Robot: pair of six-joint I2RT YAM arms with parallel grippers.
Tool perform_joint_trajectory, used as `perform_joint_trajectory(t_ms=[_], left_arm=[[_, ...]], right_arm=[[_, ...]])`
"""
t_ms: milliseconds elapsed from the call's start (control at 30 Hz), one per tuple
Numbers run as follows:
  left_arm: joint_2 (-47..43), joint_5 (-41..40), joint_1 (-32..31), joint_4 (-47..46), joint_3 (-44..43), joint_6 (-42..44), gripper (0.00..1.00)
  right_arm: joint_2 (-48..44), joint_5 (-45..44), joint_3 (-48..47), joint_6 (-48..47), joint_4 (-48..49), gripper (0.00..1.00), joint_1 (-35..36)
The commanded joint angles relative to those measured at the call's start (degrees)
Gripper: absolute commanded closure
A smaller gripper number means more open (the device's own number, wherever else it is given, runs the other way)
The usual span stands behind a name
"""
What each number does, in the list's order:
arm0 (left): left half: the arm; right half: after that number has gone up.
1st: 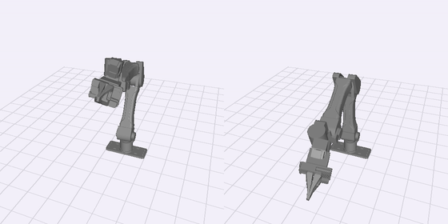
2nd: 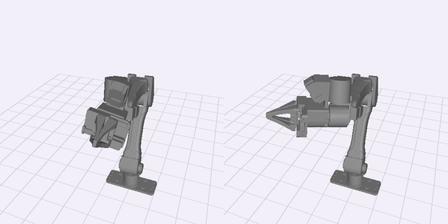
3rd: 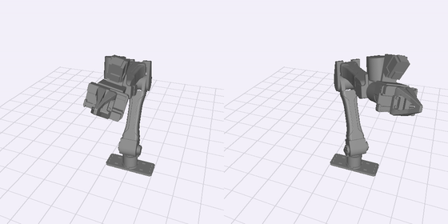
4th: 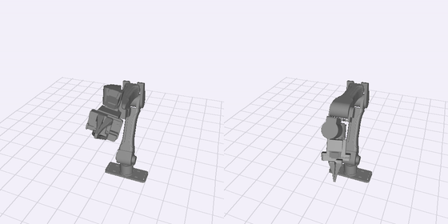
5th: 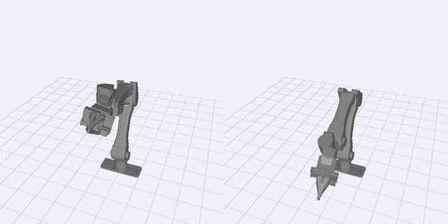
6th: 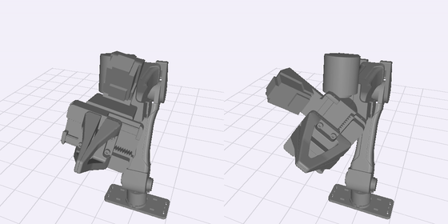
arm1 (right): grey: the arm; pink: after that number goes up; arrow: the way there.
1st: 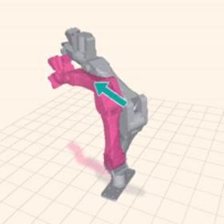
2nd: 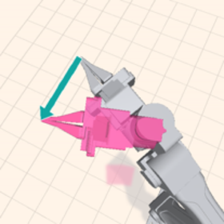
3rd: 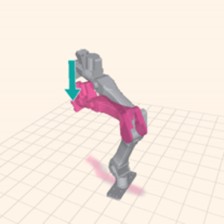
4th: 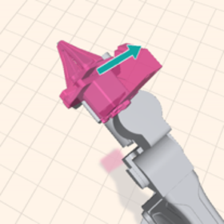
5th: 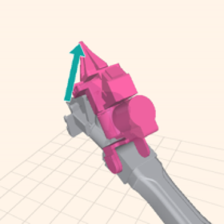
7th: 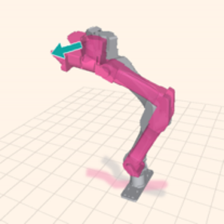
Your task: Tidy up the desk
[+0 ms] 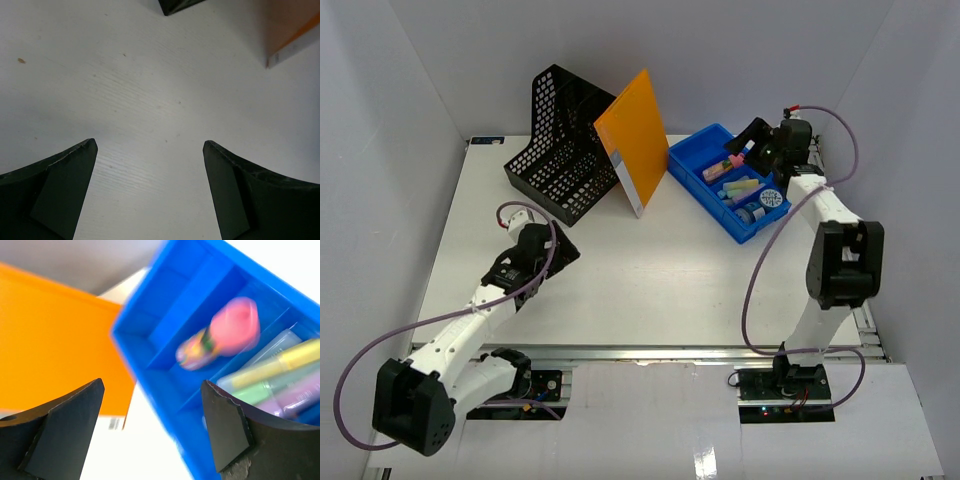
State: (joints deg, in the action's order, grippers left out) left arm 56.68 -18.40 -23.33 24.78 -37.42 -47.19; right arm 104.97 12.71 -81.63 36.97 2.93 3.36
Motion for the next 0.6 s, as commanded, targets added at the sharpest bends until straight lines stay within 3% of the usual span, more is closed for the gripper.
perform_joint_trajectory(t_ms=[0,100,200,300,567], left_arm=[[3.2,8.0,7.5,-1.3,-2.3,2.2,0.02],[6.2,8.2,12.4,1.2,-4.3,2.7,0.02],[11.1,2.7,14.6,7.5,-7.3,1.4,0.02],[15.5,-3.6,15.5,12.8,-10.4,-0.8,0.04],[20.9,-13.1,17.5,18.2,-16.3,-3.1,0.08]], right_arm=[[-10.8,-1.9,5.0,-12.0,3.4,0.16,-0.7],[-17.3,8.0,9.4,-20.0,3.0,0.15,-1.5],[-21.3,34.0,13.4,-31.1,0.2,0.14,-2.0],[-24.5,46.8,17.3,-40.3,-10.5,0.18,-0.3],[-34.2,47.8,32.4,-57.2,-14.5,0.17,0.1]])
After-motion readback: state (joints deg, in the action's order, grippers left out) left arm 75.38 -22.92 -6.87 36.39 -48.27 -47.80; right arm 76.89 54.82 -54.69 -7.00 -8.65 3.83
